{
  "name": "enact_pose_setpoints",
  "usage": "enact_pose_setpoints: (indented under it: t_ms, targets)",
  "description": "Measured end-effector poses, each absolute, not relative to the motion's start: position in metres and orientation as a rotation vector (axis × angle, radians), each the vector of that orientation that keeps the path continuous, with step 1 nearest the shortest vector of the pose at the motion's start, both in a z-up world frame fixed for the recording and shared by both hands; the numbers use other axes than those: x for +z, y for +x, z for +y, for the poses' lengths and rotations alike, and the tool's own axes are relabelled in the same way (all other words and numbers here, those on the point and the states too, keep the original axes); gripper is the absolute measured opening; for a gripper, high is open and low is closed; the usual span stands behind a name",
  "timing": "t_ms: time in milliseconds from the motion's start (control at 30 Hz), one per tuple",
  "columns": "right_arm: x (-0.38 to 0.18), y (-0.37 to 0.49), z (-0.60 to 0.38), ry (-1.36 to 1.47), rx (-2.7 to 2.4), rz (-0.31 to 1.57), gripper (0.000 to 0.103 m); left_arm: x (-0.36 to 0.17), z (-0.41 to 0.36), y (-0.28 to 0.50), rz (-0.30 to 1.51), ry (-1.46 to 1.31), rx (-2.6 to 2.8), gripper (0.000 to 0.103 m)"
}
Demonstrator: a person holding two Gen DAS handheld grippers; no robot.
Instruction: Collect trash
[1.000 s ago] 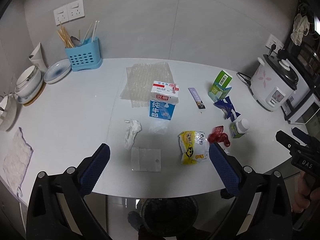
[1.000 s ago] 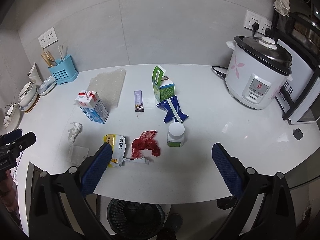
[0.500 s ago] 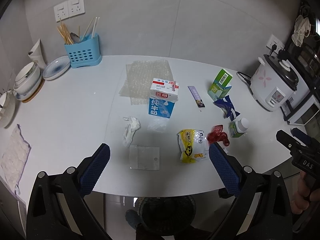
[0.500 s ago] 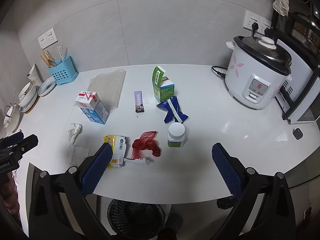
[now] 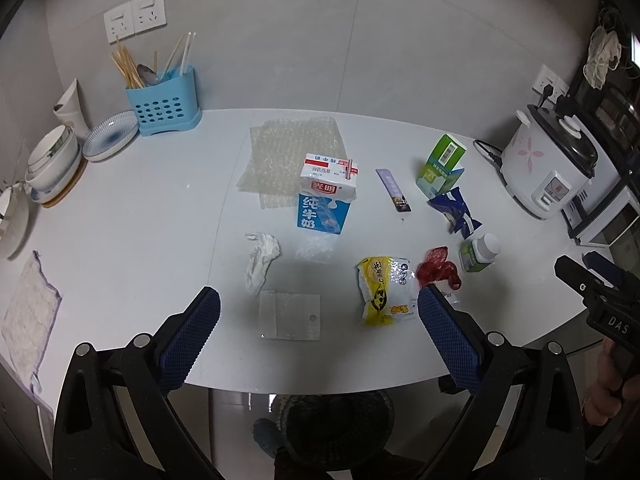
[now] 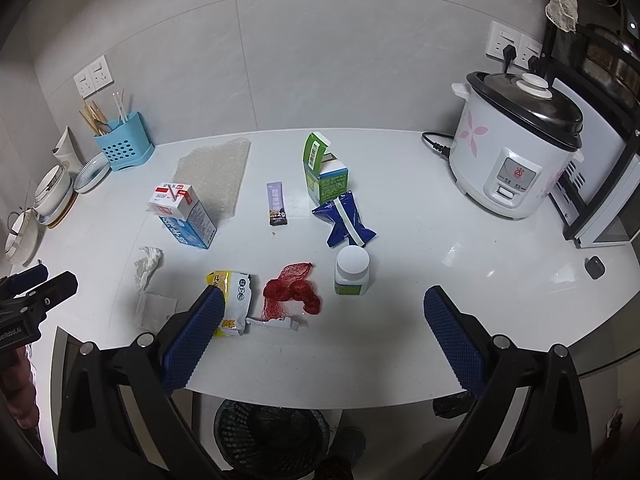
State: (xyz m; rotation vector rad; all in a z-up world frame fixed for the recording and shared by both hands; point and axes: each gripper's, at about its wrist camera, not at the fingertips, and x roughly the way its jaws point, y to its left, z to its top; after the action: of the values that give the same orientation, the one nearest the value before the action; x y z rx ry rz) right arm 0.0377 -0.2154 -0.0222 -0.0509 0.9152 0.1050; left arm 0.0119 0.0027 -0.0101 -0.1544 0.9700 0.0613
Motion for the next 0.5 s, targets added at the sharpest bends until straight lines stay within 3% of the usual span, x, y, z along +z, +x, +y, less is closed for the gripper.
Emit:
enact_pose_setpoints:
  t_ms: [500]
  targets:
    - [-0.0267,0.0469,-0.2143,-0.054,0.1,0.92,0.096,-0.0178,0.0081,0.02,0.993,-0.165,0.065,0.096]
